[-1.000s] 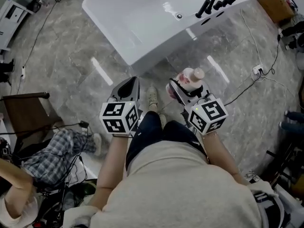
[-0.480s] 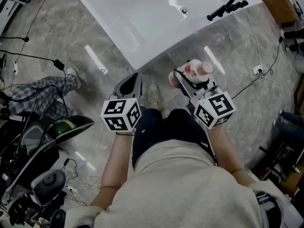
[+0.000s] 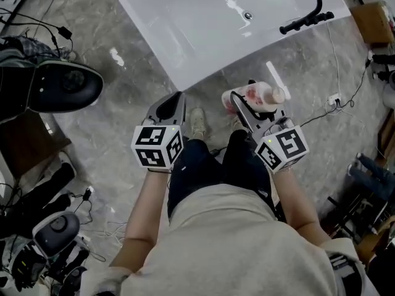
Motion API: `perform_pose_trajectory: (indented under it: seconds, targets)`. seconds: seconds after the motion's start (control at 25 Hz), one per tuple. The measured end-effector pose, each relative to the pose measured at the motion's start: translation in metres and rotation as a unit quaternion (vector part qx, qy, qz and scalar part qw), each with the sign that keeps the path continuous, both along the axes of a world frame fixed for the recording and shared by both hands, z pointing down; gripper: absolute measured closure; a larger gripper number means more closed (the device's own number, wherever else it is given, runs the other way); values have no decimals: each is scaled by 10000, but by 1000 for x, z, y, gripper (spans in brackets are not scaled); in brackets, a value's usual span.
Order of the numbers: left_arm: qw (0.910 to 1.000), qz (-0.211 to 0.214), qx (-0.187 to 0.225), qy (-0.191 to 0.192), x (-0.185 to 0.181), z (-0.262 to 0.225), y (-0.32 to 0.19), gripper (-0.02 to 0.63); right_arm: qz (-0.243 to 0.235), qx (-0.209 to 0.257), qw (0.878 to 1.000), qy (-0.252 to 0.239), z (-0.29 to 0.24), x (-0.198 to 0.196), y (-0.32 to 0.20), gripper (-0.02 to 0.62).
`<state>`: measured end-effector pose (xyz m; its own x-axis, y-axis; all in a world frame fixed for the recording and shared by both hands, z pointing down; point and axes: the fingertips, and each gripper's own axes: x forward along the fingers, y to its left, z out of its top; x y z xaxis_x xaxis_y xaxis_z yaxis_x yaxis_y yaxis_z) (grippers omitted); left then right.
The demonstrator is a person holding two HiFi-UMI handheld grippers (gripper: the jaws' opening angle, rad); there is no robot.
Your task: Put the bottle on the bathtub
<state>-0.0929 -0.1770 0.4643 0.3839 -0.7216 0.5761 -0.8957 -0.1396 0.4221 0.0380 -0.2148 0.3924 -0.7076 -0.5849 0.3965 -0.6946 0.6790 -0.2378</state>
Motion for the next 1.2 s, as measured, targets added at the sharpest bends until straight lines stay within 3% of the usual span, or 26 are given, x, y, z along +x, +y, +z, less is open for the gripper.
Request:
perform_pose_trajectory:
  seconds: [0.52, 0.72, 0.84, 1.2]
  targets:
    - [9994, -196, -215, 188, 27, 47, -8, 597, -151, -48, 9998, 136, 61, 4, -38, 373]
    - [9981, -364, -449, 231, 15, 85, -22, 597, -383, -102, 9990, 224, 105, -29, -65, 373]
    - [9962, -488, -563, 452, 9, 100, -22, 597, -476, -287, 9980, 301, 133, -48, -69, 373]
    - [9946, -791, -432, 508, -14, 140, -27, 597, -746, -323, 9964, 248, 193, -97, -77, 373]
